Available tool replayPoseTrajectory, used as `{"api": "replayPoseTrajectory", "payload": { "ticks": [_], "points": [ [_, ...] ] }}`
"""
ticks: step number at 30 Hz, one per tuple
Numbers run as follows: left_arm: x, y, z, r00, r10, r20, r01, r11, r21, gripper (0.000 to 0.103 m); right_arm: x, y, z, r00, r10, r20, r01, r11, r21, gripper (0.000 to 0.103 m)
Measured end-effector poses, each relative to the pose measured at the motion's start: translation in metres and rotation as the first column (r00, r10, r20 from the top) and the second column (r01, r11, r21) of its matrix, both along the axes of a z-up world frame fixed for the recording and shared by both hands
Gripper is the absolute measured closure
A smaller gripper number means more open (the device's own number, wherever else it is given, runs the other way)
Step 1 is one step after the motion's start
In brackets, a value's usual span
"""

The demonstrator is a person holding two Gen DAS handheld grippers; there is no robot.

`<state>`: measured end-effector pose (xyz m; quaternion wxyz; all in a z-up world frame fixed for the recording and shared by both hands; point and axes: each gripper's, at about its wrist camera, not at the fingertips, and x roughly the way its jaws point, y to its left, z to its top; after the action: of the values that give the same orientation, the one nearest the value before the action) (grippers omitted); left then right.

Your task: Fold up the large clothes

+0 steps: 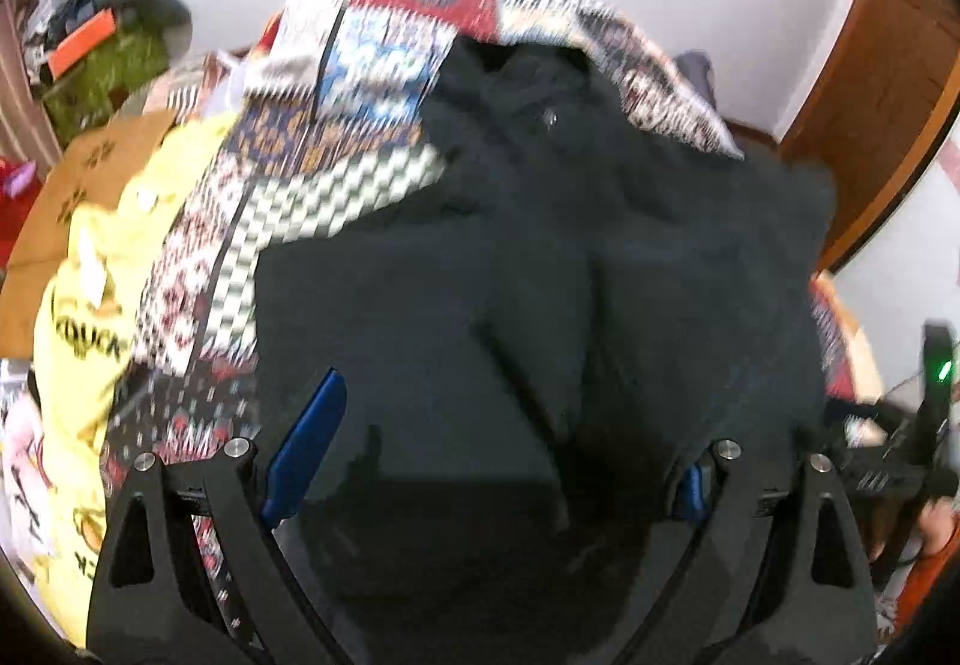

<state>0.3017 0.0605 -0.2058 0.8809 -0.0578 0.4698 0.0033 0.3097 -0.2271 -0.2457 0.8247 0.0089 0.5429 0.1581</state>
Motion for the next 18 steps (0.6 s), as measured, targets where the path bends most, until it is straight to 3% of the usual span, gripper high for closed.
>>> {"api": "replayPoseTrajectory", "payload": {
  "ticks": [2, 6, 11, 15, 18],
  "points": [
    [-0.011, 0.011, -0.015, 0.999, 0.015, -0.031, -0.015, 1.000, -0.013, 0.010, -0.001, -0.001, 0.000, 1.000, -0.003, 0.002, 0.003, 1.000, -0.002, 0.014],
    [-0.034, 0.040, -0.040, 0.995, 0.057, -0.078, -0.065, 0.992, -0.111, 0.010, -0.001, 0.000, -0.001, 1.000, -0.004, 0.005, 0.004, 1.000, -0.011, 0.013],
    [-0.050, 0.067, -0.066, 0.976, 0.173, -0.134, -0.170, 0.985, 0.033, 0.009, -0.001, 0.000, -0.001, 1.000, -0.011, 0.008, 0.011, 1.000, -0.023, 0.013],
    [-0.061, 0.088, -0.067, 0.974, 0.170, -0.149, -0.180, 0.982, -0.057, 0.009, -0.003, 0.000, 0.001, 1.000, -0.016, 0.011, 0.016, 0.999, -0.032, 0.013],
    [-0.062, 0.091, -0.056, 0.976, 0.176, -0.125, -0.179, 0.984, -0.015, 0.010, -0.001, 0.001, 0.004, 1.000, -0.025, 0.000, 0.024, 0.999, -0.047, 0.013]
  ]
}}
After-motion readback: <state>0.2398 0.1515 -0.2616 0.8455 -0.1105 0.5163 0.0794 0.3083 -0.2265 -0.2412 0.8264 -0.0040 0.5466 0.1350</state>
